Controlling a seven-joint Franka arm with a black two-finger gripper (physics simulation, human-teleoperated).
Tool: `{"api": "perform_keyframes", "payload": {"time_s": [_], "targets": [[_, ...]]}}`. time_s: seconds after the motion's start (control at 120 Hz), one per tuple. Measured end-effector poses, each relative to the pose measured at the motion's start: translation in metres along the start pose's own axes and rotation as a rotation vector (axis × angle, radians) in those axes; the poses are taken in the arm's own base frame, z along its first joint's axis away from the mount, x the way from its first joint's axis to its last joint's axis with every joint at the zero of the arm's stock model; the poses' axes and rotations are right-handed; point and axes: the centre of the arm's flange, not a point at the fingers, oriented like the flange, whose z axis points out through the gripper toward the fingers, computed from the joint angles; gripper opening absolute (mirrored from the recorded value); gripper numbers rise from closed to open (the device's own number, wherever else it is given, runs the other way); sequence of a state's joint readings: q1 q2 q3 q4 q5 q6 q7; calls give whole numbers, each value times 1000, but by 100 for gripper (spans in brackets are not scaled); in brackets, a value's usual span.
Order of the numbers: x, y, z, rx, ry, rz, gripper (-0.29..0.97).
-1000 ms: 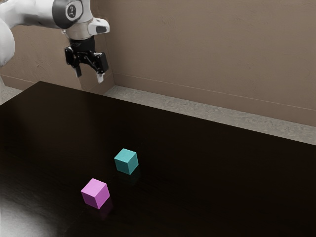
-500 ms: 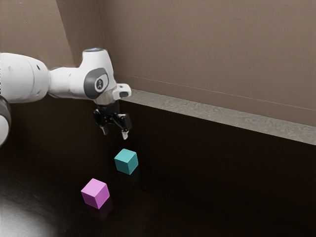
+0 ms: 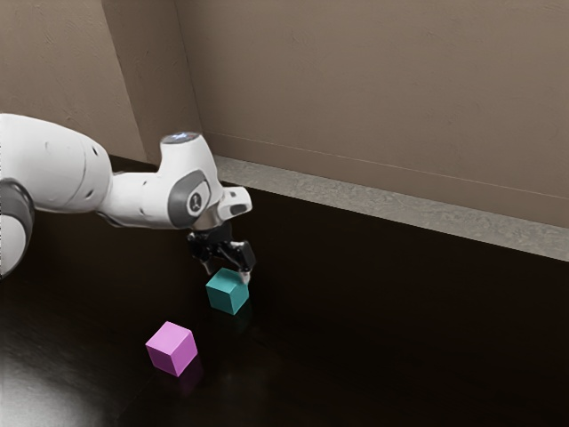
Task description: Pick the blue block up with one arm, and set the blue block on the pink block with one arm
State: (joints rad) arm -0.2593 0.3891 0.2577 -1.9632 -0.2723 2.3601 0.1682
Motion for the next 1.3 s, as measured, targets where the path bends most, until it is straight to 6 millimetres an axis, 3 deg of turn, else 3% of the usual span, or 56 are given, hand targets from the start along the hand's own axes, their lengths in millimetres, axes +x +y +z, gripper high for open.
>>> {"api": "perform_keyframes", "payload": {"time_s": [0.242, 0.408, 0.567, 0.75, 0.842, 0.967, 1.092, 1.3], "targets": [[-1, -3, 18, -1, -3, -13, 68], [-17, -6, 27, -6, -31, -22, 68], [-20, -7, 31, -6, -39, -24, 67], [-17, -7, 28, -8, -25, -26, 38], [-15, -6, 25, -9, -14, -36, 31], [-12, 10, -16, -12, 45, -9, 26], [-17, 20, -68, -19, 85, 24, 32], [-85, 38, -121, -53, 69, 95, 38]]}}
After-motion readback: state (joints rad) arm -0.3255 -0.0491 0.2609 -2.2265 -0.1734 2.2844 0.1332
